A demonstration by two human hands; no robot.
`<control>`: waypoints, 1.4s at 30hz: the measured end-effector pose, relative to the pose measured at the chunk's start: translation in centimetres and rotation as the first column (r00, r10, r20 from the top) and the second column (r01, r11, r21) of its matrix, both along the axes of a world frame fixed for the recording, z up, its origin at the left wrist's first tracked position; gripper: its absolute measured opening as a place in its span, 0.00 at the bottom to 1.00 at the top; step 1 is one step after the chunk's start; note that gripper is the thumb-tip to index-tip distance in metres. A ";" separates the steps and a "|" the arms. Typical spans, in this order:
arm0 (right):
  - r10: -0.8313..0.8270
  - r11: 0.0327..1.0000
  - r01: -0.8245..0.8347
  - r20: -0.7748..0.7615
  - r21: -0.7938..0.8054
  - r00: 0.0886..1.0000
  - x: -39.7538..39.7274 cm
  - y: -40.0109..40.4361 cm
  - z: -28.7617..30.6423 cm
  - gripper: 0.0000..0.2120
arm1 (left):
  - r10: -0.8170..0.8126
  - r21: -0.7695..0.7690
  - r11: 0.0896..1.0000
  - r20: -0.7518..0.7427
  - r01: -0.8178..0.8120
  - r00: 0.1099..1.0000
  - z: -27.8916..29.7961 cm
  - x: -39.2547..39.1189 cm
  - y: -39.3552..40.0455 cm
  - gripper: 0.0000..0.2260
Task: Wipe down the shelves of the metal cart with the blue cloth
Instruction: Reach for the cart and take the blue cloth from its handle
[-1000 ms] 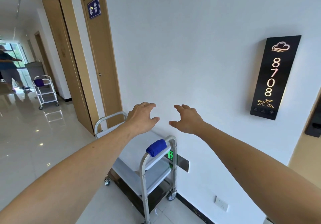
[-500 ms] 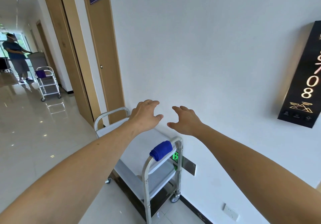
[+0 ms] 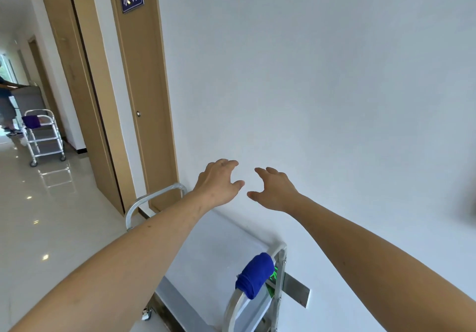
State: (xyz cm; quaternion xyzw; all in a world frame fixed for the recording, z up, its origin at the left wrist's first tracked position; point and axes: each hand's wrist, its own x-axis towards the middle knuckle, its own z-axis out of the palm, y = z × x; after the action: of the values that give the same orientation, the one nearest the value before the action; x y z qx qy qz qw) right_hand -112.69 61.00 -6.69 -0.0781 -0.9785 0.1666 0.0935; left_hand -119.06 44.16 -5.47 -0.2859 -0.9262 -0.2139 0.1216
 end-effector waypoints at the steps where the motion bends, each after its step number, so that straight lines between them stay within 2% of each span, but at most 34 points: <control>1: -0.005 1.000 0.005 -0.008 0.000 1.000 -1.1 -0.2 0.2 0.38 | -0.007 0.001 1.000 -0.001 0.007 1.000 0.1 -1.2 -0.1 0.27; 8: -0.035 0.999 0.035 0.002 0.002 0.999 -6.9 -0.6 0.0 0.38 | -0.037 0.012 0.999 0.013 0.036 0.999 -0.7 -7.8 -0.2 0.26; 15: -0.069 0.997 0.070 0.065 -0.022 0.996 -11.2 0.7 -3.0 0.38 | -0.027 -0.006 1.000 0.082 0.028 0.996 -3.9 -12.7 0.4 0.26; 27: -0.089 0.986 0.117 0.219 -0.118 0.972 -17.0 4.6 -14.3 0.35 | 0.001 -0.084 0.996 0.253 0.021 0.968 -15.0 -19.0 4.0 0.26; 33: -0.091 0.972 0.158 0.339 -0.174 0.936 -18.7 6.0 -20.7 0.31 | 0.021 -0.131 0.991 0.375 0.031 0.927 -21.0 -21.0 6.2 0.26; 42: -0.077 0.964 0.185 0.470 -0.188 0.879 -20.0 7.6 -27.8 0.33 | 0.084 -0.247 0.968 0.523 0.056 0.848 -28.1 -22.2 8.5 0.27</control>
State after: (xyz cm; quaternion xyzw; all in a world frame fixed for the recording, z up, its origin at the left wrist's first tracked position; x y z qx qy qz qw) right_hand -132.68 68.56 -34.52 -0.1918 -0.9395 0.2477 -0.1387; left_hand -141.28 52.64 -33.53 -0.2220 -0.9453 -0.1638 -0.1739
